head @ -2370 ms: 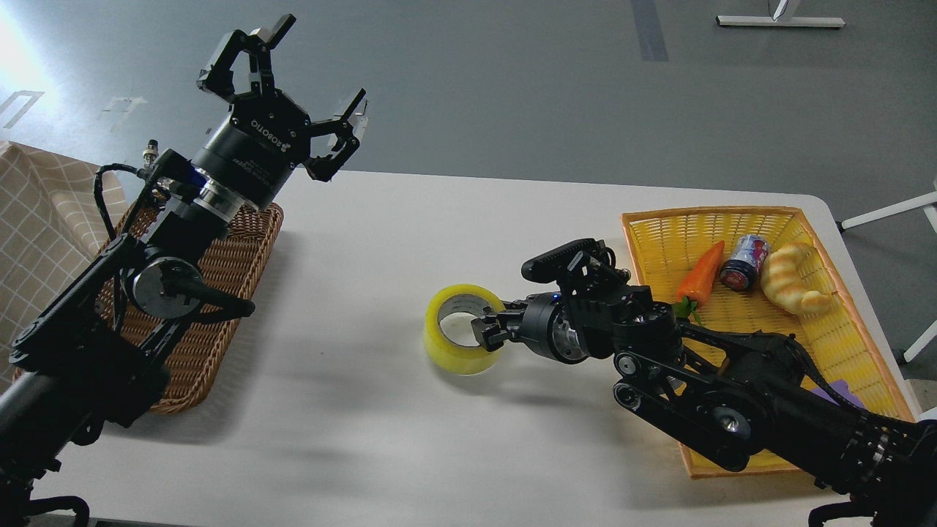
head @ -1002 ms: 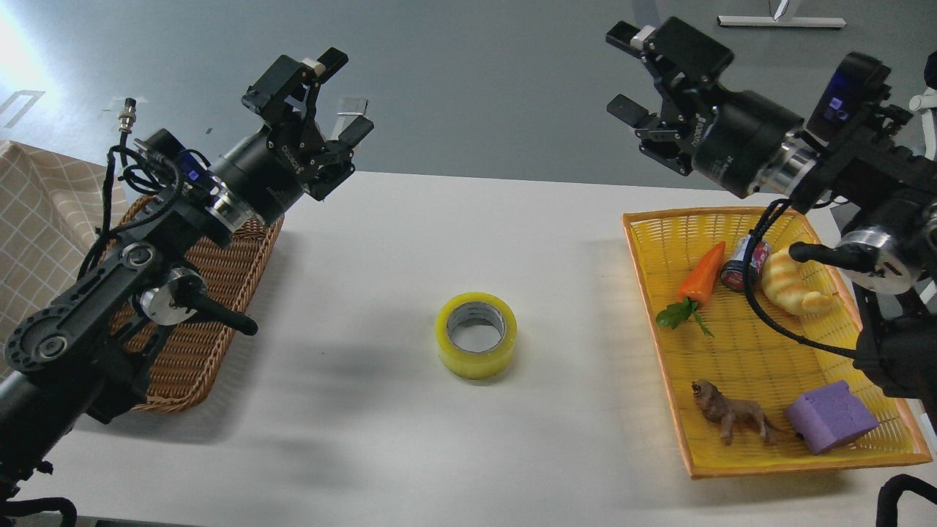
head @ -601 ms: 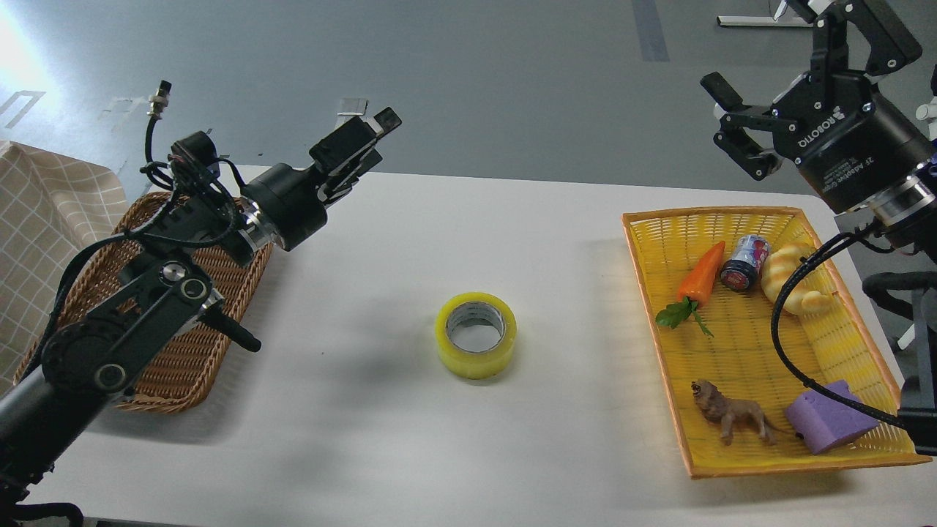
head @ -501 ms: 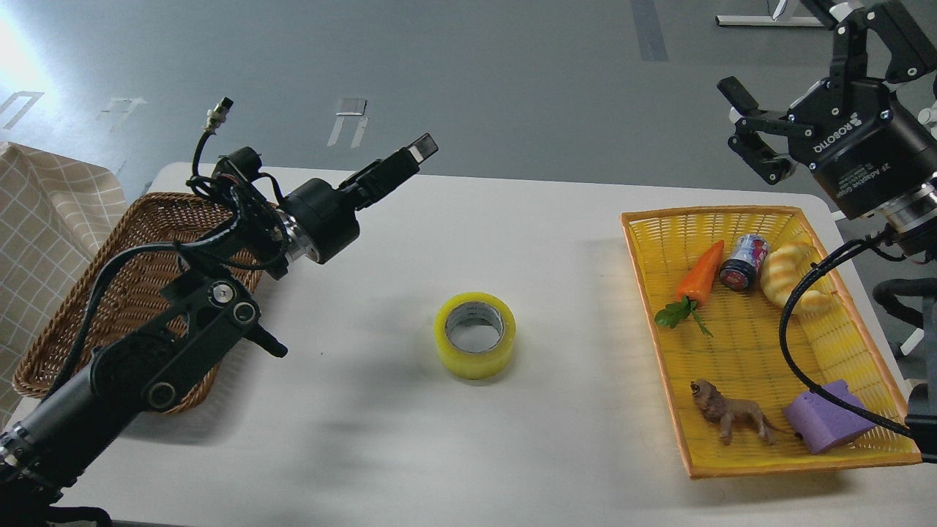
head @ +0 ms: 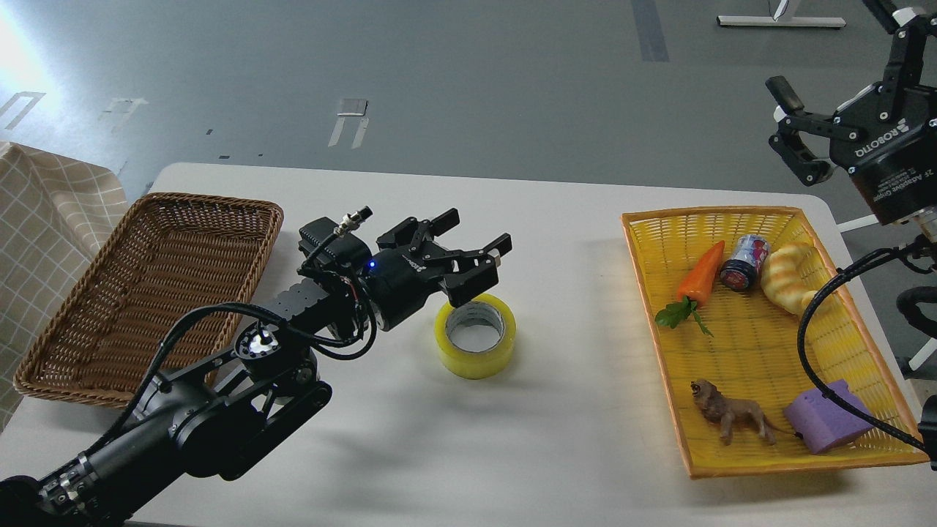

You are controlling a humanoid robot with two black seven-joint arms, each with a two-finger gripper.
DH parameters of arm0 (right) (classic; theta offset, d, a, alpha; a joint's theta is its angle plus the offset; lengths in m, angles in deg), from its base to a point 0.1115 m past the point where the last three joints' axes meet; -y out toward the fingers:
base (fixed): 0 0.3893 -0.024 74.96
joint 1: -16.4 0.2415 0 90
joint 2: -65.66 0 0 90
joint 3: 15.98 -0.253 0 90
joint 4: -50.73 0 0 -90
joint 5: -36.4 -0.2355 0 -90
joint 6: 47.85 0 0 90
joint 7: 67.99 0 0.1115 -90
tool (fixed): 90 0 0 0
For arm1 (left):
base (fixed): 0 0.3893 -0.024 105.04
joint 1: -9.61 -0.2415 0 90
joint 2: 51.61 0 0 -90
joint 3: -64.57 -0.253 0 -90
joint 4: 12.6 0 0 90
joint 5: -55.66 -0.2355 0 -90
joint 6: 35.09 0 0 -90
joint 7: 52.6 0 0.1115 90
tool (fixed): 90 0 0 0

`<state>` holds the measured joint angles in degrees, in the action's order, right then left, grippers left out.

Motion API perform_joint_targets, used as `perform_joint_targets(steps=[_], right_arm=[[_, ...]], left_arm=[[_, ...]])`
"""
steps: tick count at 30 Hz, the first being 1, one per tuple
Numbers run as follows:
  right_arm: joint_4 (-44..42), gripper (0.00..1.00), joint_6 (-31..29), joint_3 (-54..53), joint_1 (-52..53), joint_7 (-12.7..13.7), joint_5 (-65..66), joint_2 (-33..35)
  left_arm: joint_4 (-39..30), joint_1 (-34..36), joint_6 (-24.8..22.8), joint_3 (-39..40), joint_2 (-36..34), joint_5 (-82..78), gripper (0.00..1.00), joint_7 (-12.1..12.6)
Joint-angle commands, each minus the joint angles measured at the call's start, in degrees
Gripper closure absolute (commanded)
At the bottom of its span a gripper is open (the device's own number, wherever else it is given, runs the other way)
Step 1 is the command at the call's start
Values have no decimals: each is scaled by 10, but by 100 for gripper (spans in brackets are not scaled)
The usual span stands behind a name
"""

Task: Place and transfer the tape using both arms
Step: 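Insert the left gripper into the tape roll's hole and close it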

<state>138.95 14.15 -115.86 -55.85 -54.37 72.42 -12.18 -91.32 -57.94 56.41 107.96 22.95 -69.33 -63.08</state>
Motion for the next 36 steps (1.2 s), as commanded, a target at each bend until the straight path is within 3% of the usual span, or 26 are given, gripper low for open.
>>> perform_joint_targets(steps=[1,7,11,36], right_arm=[[-1,0,0,-15,0,0,-1,-1],[-2,0,0,-31,5,0,-1,-1],[-5,0,0,-31,24,1,0,0],[-20,0,0,-23,69,1,-1,0]], left_arm=[[16,2,-10,-8,-12,0,1,3],[32,-4,-19,-14,-35,0,1,6],[59,-1,-27,-17,-34,0,1,20],[108,-35,-26,-49,-26,0,1,24]])
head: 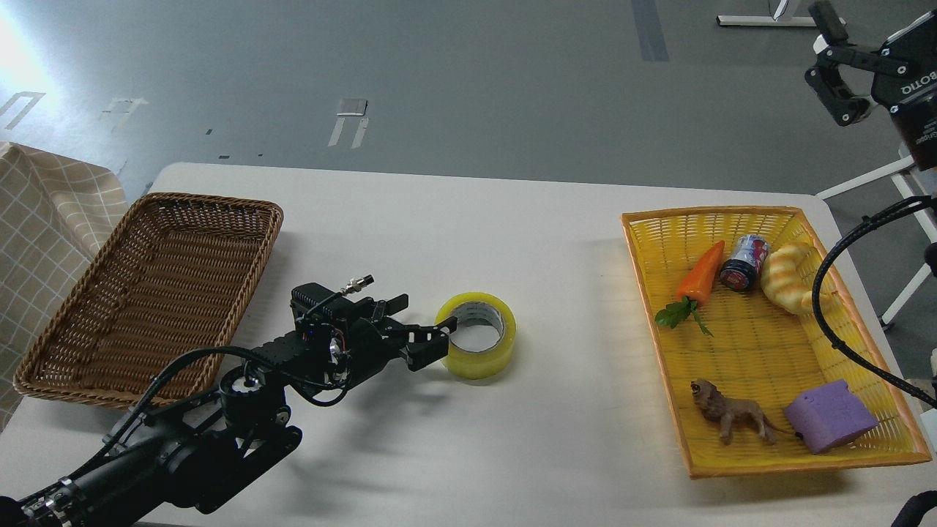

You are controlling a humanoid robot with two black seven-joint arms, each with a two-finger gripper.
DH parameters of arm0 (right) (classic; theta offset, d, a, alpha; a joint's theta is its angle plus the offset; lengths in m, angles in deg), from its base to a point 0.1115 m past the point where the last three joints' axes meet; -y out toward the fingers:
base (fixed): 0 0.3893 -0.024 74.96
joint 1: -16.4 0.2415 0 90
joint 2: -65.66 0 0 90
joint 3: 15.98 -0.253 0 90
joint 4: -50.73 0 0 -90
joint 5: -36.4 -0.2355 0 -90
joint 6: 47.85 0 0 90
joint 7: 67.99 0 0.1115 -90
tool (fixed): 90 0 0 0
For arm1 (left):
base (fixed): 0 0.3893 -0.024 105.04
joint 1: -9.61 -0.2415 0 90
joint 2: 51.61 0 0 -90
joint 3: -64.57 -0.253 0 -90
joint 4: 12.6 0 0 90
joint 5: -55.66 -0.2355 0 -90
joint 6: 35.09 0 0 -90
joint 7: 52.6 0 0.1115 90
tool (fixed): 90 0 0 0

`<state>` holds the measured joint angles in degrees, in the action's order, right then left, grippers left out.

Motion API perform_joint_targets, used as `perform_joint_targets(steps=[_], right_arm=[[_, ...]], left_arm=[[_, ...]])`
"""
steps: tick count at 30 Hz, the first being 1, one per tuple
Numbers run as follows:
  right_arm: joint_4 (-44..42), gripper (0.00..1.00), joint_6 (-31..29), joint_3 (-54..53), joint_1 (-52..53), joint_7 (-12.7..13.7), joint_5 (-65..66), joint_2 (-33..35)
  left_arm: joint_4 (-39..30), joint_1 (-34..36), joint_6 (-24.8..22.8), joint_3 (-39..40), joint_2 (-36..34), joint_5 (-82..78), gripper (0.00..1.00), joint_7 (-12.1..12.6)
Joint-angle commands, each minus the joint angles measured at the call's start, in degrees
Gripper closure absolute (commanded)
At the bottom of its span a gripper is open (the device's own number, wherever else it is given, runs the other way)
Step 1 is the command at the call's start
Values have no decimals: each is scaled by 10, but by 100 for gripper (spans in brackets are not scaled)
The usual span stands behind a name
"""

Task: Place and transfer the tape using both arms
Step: 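Insert the left gripper into the tape roll's hole and close it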

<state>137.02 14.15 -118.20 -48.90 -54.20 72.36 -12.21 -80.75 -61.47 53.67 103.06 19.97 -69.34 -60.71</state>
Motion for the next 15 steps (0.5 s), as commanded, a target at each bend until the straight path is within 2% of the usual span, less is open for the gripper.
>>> perform_joint_targets(steps=[1,7,15], right_arm=[[-2,0,0,0,-1,-1,0,0],[-5,0,0,-3,1,-17,-5,-14],[-5,0,0,-4,1,-19,-5,-14]], left_arm=[[7,1,3,0,5,0,1,0],[24,7,4,0,7,0,1,2],[40,7,3,-2,16,0,1,0]])
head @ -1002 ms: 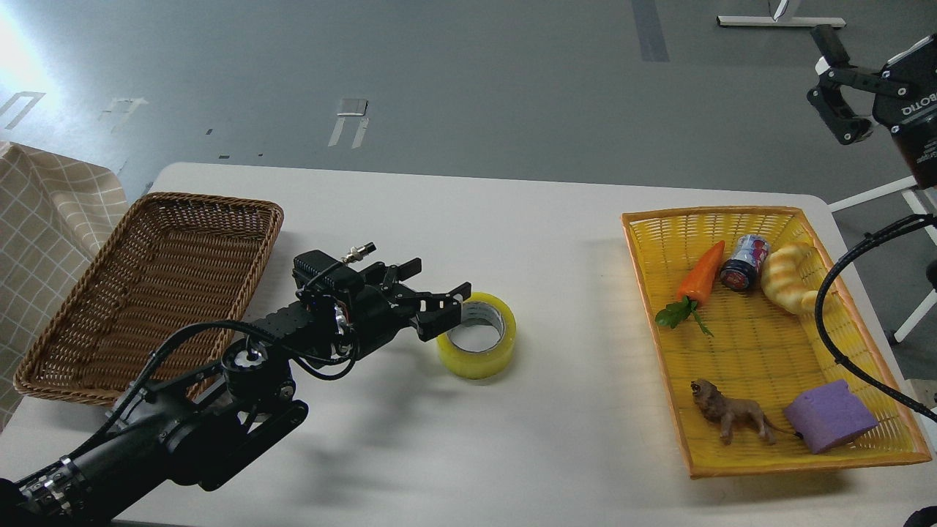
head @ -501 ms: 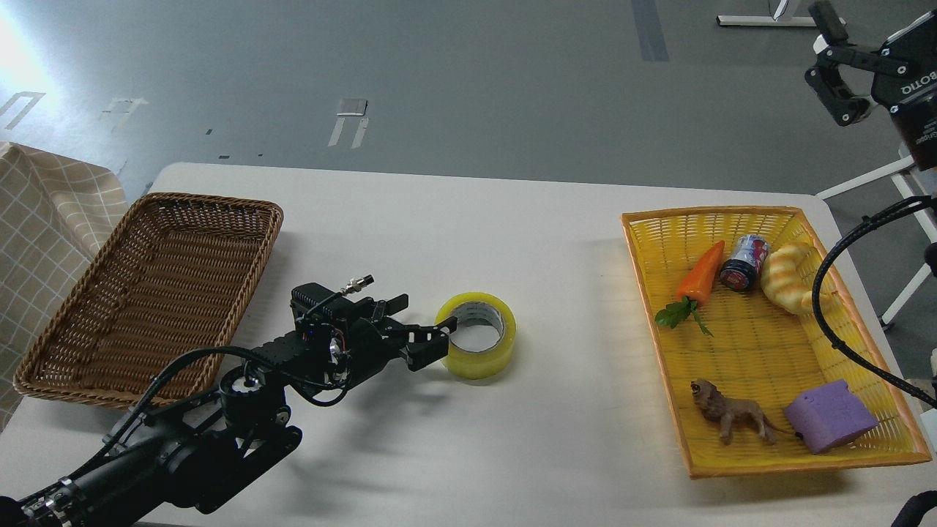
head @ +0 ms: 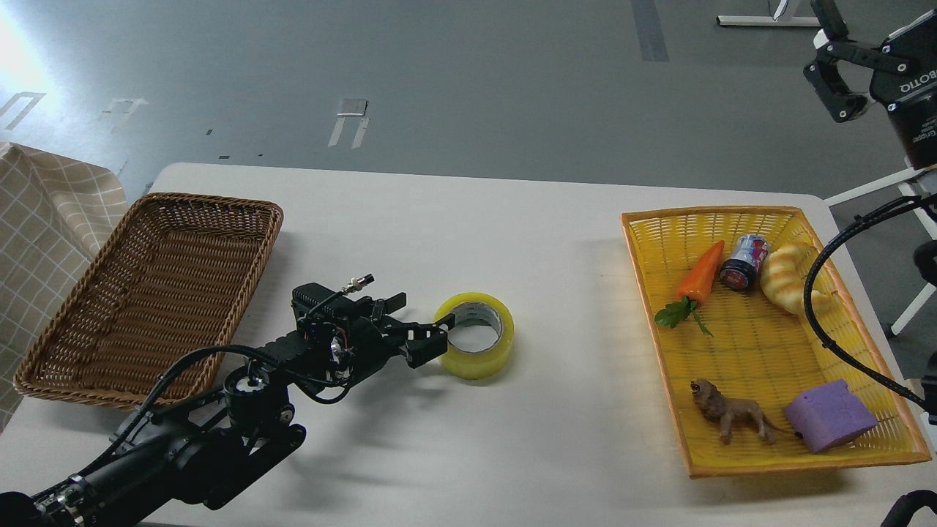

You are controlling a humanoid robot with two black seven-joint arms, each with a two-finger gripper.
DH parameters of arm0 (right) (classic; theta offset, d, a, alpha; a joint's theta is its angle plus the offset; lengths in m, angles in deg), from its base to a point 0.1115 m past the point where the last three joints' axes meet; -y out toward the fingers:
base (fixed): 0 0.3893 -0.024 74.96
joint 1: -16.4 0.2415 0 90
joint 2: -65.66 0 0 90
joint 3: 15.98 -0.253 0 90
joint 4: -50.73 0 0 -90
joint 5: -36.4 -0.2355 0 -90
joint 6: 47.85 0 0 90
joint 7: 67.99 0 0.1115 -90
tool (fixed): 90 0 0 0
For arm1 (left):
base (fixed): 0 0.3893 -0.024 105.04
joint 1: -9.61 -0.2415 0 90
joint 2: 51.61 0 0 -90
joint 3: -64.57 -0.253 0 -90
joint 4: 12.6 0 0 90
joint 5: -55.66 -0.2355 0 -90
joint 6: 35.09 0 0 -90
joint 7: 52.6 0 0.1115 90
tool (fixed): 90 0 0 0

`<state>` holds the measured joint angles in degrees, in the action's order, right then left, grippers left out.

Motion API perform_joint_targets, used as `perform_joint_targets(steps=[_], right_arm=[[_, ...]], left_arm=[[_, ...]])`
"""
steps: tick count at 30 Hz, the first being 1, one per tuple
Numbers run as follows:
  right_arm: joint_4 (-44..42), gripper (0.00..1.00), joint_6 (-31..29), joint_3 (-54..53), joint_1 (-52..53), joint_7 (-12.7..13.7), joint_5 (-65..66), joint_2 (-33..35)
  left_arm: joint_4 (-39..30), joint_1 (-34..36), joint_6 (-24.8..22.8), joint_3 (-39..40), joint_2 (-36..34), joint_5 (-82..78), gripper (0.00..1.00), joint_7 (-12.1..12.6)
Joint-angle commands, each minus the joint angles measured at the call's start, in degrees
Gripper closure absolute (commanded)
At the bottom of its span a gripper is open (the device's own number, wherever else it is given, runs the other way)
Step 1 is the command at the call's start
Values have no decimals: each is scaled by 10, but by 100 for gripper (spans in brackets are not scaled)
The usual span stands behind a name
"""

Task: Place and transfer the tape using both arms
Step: 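Insert the left gripper into the tape roll's hole and close it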

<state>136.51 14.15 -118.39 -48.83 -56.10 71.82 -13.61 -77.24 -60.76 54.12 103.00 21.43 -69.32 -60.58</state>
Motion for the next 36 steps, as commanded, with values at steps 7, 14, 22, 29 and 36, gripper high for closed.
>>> perform_joint_targets(steps=[7,14,22,29,36], right_arm=[[-3,0,0,-7,0,0,0,0],[-7,0,0,-7,0,-1,0,0],[-30,0,0,-8,0,0,1,0],[-44,0,0,-9,0,-1,1,1],[-52,0,0,-14,0,-1,1,3]], left_arm=[[10,12,-2,0,2,0,1,0],[11,13,-3,-5,-1,0,1,-3],[12,13,-11,-5,2,0,1,-7],[12,23,-37,-28,-1,0,25,-7],[14,33,-85,-28,0,0,76,3]])
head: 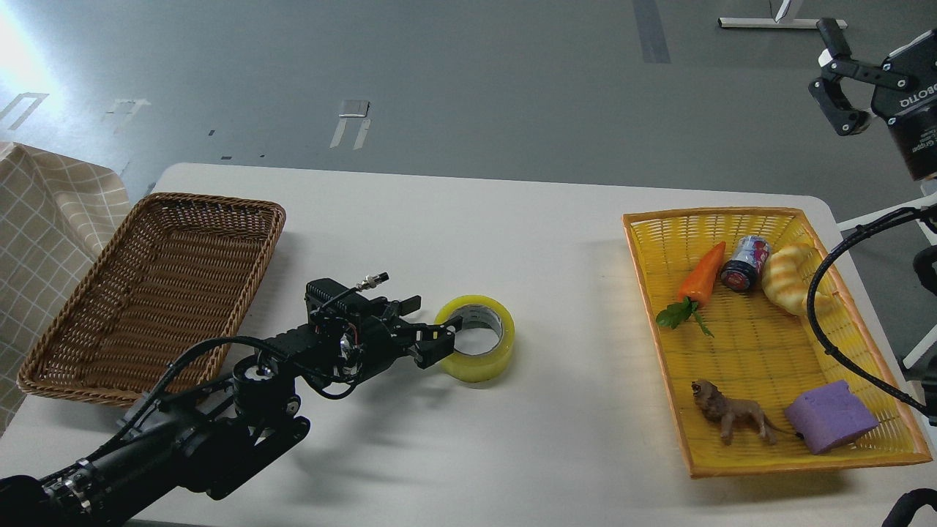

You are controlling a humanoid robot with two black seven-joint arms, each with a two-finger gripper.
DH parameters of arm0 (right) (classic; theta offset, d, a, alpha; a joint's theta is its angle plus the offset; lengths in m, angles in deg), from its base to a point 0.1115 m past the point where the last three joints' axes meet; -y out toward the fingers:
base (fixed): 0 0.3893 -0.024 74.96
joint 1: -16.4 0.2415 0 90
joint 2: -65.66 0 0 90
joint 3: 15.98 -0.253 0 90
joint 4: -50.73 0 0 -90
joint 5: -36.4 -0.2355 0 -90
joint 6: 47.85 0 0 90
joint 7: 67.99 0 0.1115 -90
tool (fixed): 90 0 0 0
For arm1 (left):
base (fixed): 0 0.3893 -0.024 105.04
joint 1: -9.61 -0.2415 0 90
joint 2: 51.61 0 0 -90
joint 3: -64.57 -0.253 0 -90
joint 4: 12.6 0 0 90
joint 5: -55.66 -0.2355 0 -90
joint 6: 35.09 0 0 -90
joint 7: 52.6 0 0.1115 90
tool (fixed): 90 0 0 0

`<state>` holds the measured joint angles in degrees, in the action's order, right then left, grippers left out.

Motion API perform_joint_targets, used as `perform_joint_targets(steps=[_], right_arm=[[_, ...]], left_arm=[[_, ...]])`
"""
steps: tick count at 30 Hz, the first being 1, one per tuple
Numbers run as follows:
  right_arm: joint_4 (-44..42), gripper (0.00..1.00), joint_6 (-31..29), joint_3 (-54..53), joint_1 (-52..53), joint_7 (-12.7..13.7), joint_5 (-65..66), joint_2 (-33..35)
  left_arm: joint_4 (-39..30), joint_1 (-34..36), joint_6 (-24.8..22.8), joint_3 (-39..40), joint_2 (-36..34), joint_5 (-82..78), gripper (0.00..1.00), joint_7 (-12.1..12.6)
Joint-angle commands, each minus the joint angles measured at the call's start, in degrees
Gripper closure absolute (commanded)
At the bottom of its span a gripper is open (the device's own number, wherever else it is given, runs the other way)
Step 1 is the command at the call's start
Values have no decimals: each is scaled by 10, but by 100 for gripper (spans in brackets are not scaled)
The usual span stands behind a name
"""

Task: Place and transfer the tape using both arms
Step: 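Insert the left gripper into the tape roll's hole and close it, then lift the tape roll with the left gripper and carry it over the wicker basket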

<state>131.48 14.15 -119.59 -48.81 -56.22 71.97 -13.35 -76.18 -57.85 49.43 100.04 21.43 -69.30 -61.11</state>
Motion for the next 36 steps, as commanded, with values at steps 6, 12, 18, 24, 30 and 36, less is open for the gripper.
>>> perform_joint_targets(steps=[6,12,18,24,30,36], right_arm=[[-2,0,0,-2,-4,0,0,2],[-2,0,0,-2,-9,0,0,1],[-2,0,0,-2,-10,1,0,-1],[-2,0,0,0,-11,1,0,-3],[-2,0,0,2,-11,1,0,-3],[-3,0,0,3,-11,1,0,-3]], left_arm=[[8,5,-39,1,-1,0,88,24],[7,8,-39,1,0,0,100,36],[1,15,-39,6,-10,7,100,38],[-3,30,-39,8,-24,31,100,41],[-3,46,-39,8,-21,32,100,42],[2,57,-38,9,-7,58,100,43]])
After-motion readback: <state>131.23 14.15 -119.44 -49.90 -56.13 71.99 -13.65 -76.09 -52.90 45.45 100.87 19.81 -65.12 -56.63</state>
